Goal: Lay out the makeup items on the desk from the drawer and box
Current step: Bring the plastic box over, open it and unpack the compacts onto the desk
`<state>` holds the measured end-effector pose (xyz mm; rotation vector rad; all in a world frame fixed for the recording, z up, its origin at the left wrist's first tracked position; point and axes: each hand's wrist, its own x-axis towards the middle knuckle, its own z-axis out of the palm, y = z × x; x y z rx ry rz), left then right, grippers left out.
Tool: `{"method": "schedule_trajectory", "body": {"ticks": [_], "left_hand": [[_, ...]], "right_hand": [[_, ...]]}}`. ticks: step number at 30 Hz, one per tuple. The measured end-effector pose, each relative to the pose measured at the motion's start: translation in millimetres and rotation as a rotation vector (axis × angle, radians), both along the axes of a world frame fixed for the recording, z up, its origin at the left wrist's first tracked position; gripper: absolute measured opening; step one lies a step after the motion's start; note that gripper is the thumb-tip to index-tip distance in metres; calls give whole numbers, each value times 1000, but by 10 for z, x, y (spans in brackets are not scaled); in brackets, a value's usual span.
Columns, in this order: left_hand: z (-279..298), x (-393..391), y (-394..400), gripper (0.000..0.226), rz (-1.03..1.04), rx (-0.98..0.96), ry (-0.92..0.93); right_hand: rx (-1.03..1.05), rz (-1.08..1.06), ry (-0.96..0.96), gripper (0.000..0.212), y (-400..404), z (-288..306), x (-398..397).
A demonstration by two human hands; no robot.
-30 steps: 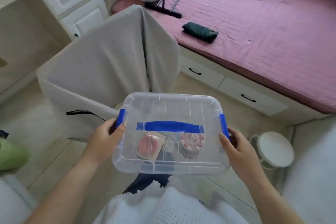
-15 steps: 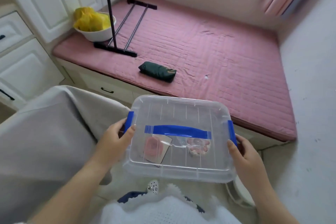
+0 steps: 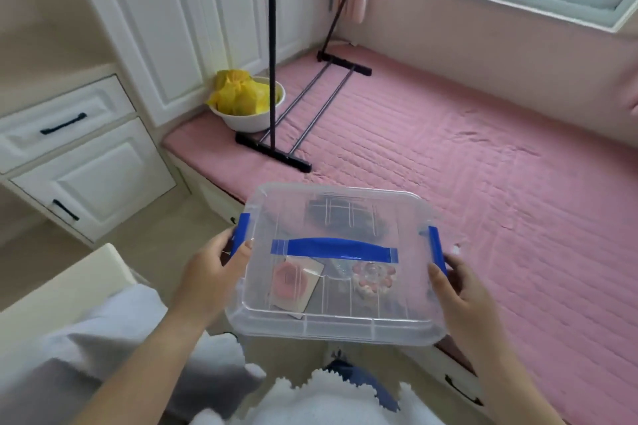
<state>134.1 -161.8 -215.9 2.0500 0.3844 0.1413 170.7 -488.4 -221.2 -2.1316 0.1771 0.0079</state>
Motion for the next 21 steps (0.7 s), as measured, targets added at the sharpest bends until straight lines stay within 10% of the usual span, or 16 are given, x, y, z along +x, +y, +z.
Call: {"method": "schedule_trajectory", "body": {"ticks": [21], "left_hand": [[-118,1162,2248,7,790,-27,43]], "right_hand": [[-17,786,62,27,3282,-77,3330]]}}
